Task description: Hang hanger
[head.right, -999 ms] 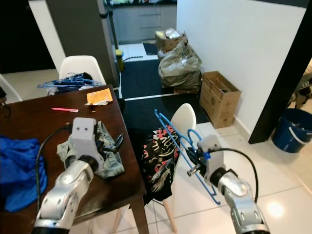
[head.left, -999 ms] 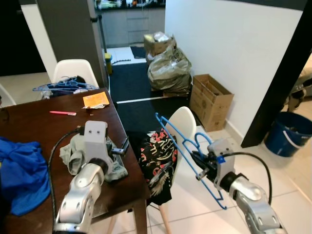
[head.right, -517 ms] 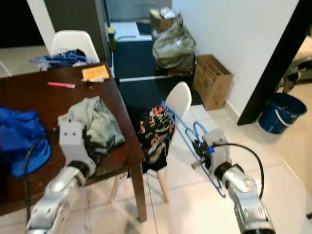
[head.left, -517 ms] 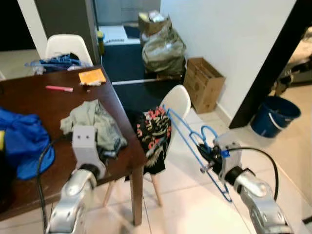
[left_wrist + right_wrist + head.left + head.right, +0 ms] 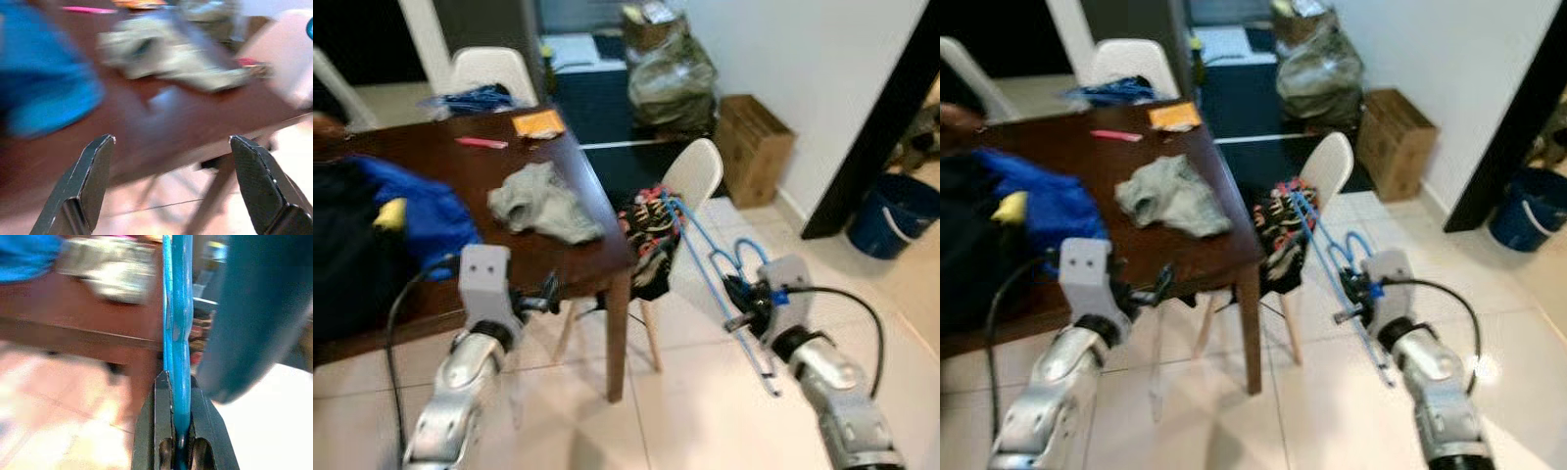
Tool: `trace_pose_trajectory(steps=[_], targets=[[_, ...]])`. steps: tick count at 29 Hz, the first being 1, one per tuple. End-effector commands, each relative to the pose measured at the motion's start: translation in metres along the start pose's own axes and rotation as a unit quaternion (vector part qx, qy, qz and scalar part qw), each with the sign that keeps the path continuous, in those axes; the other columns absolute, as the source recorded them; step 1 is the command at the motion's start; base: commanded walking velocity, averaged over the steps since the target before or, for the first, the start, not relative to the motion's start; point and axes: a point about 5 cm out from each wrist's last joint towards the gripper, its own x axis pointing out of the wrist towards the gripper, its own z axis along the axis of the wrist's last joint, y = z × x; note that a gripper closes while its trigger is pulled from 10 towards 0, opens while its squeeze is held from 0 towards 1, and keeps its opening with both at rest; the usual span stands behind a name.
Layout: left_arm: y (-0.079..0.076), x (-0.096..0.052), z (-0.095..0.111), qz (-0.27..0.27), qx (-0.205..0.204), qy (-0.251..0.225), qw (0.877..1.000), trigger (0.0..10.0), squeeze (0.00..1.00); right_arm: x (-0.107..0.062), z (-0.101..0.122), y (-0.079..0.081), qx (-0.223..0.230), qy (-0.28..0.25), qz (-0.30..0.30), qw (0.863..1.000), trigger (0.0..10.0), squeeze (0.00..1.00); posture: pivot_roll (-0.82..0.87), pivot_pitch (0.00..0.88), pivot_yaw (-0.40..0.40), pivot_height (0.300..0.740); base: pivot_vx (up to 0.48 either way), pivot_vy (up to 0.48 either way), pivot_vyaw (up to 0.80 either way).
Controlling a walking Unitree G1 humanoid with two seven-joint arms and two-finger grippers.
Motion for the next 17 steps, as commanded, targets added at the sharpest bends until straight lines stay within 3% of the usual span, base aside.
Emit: trace_pose_trajectory(steps=[1,6,17], targets=[[0.0031,0.0004,0.0029,0.001,0.016,-0.011,1.000,10.0,0.00,-0.0009,-0.0012,-0.0003,0.022,-0.006,0.000,1.000,10.0,0.00,-0.02,0.066,0.031,0.740,0.000,0.000,0.80],[0.0060,0.0039,0.0109,0.004,0.021,-0.029,0.999,10.0,0.00,-0.0001,-0.0019,0.0013,0.032,-0.010,0.005,0.999,10.0,0.00,-0.02,0.053,0.037,0.740,0.000,0.000,0.80],[0.0106,0.0041,0.0083,-0.014,0.024,-0.028,0.999,10.0,0.00,0.0032,-0.0041,0.0057,0.034,-0.009,0.019,0.999,10.0,0.00,-0.02,0.031,0.047,0.740,0.000,0.000,0.80]])
